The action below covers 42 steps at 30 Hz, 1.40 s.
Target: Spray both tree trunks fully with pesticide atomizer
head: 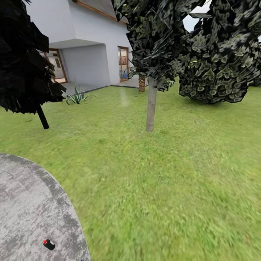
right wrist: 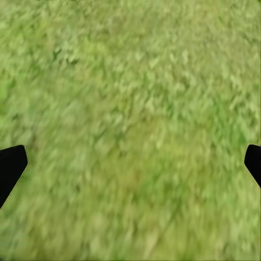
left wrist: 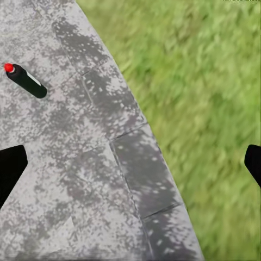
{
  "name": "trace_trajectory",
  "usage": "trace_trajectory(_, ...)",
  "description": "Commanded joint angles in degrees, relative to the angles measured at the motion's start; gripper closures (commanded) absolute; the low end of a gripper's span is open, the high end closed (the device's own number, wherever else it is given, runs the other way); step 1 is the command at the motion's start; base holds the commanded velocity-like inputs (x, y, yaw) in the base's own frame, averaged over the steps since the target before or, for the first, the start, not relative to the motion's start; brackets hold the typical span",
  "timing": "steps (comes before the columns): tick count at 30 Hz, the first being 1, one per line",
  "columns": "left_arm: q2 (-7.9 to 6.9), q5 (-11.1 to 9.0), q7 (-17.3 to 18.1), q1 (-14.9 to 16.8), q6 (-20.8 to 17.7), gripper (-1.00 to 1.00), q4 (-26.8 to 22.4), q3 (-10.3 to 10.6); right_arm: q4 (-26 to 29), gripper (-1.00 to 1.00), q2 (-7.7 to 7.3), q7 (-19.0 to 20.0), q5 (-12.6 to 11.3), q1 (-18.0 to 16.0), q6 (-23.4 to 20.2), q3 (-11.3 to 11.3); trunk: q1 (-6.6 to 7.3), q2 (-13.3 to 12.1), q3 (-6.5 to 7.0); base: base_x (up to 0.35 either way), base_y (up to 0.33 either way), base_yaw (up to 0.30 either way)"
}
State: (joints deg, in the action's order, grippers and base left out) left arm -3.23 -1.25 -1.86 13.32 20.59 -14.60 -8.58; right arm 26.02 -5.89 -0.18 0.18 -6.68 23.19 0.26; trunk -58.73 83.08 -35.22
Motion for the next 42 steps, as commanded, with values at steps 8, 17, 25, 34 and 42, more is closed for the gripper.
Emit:
trace_trajectory(8, -0.02, 0.0, 0.0, 0.0, 0.1, -1.00, -0.2, 0.1, 0.0, -1.00, 0.00, 0.0, 0.0, 0.0, 0.0, 0.0, 0.00, 0.0, 0.00, 0.000, 0.000, 0.278)
trace_trajectory(17, -0.02, -0.1, 0.0, 0.1, 0.1, -1.00, -0.2, 0.1, 0.0, -1.00, 0.00, 0.0, 0.0, 0.0, 0.0, 0.0, 0.00, 0.0, 0.00, 0.000, 0.000, 0.278)
trace_trajectory(25, 0.06, 0.0, 0.0, 0.1, 0.2, -1.00, -0.2, 0.1, 0.0, -1.00, 0.00, 0.0, 0.0, 0.0, 0.0, 0.0, 0.00, 0.0, 0.01, 0.000, 0.000, 0.278)
trace_trajectory(34, 0.07, -0.1, -0.1, 0.1, 0.2, -1.00, -0.2, -0.2, 0.0, -1.00, 0.07, 0.0, 0.0, 0.0, 0.0, 0.0, 0.00, 0.0, 0.25, 0.000, 0.000, 0.278)
trace_trajectory(42, 0.29, -0.1, -0.1, 0.1, 0.2, -1.00, -0.2, 0.1, 0.1, -1.00, 0.15, 0.0, 0.0, 0.0, 0.2, 0.0, 0.00, 0.0, 0.58, 0.000, 0.000, 0.272)
